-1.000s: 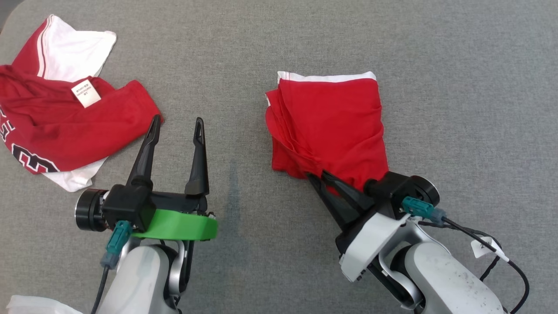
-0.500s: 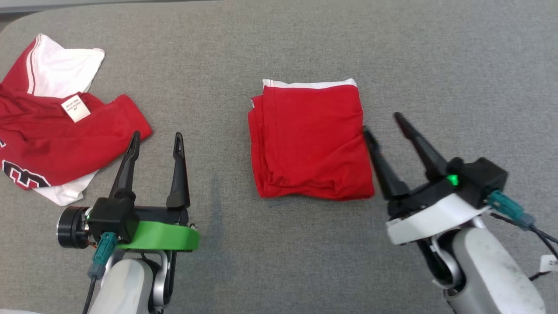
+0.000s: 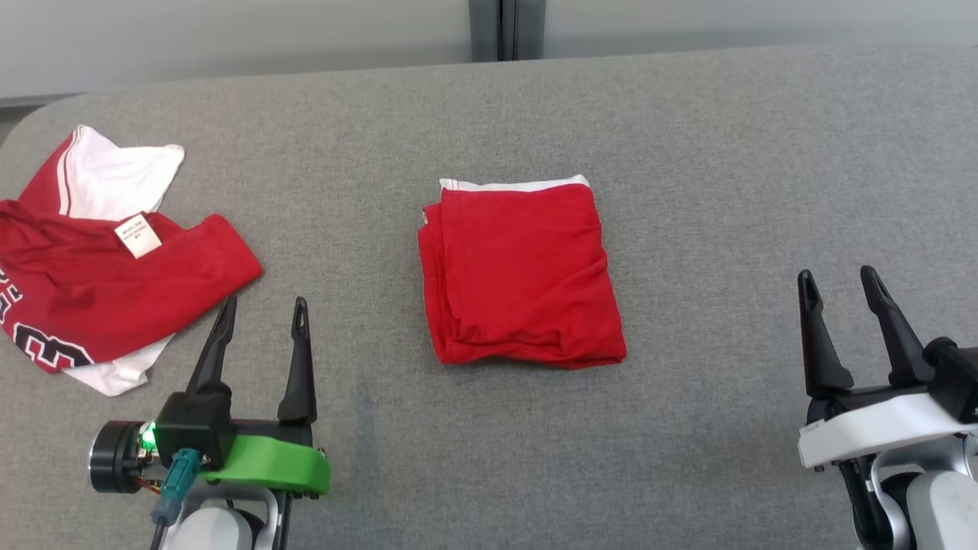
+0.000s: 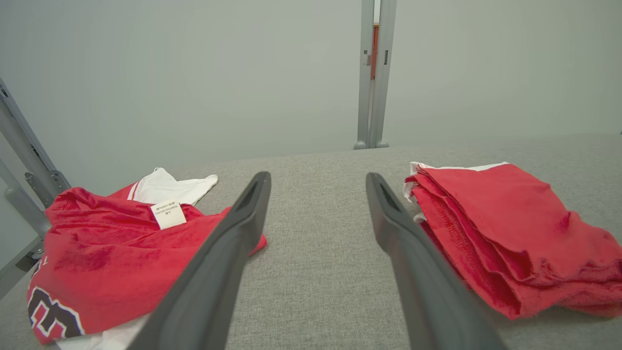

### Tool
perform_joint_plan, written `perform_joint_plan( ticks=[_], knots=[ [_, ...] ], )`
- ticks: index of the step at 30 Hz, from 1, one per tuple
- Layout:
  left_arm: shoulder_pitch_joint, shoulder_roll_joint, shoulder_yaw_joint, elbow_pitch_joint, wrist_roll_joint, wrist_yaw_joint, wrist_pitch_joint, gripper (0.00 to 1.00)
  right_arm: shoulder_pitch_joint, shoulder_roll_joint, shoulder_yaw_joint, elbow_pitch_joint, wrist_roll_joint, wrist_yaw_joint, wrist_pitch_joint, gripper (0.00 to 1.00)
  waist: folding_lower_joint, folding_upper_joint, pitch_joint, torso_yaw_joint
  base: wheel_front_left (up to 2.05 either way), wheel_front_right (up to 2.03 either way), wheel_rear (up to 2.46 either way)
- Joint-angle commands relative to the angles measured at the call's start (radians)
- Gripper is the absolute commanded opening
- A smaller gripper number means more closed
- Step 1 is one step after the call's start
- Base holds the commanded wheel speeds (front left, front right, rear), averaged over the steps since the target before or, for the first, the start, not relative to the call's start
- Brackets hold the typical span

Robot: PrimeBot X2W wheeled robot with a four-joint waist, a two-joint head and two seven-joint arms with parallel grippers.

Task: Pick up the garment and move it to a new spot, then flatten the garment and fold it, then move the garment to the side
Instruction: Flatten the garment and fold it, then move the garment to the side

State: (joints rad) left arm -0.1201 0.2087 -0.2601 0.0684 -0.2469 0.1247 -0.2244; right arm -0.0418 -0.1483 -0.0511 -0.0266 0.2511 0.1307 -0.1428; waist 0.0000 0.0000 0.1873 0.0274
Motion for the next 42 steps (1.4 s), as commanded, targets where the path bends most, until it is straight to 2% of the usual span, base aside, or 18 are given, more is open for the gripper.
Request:
perform_joint_plan(
  ticks=[1, 17, 36, 42],
  knots=[
    [0.027, 0.010, -0.003, 0.001, -0.008, 0.007, 0.004, 1.00, 0.027, 0.002, -0.004, -0.009, -0.006, 0.000, 0.009, 1.00, 0.0000, 0.0000, -0.047, -0.017, 0.00, 0.00, 0.00],
    [0.139, 0.013, -0.025, 0.009, -0.036, 0.018, 0.036, 1.00, 0.147, 0.011, 0.043, -0.082, 0.018, 0.000, 0.075, 1.00, 0.0000, 0.0000, -0.180, -0.014, 0.00, 0.00, 0.00],
    [0.131, 0.016, -0.030, 0.019, -0.043, 0.033, 0.032, 1.00, 0.180, 0.016, 0.031, -0.107, 0.015, 0.000, 0.099, 1.00, 0.0000, 0.0000, -0.189, -0.005, 0.00, 0.00, 0.00],
    [0.092, 0.017, -0.038, 0.008, -0.030, 0.035, 0.028, 1.00, 0.166, 0.008, 0.017, -0.107, 0.015, 0.000, 0.108, 1.00, 0.0000, 0.0000, -0.157, 0.019, 0.00, 0.00, 0.00]
  ],
)
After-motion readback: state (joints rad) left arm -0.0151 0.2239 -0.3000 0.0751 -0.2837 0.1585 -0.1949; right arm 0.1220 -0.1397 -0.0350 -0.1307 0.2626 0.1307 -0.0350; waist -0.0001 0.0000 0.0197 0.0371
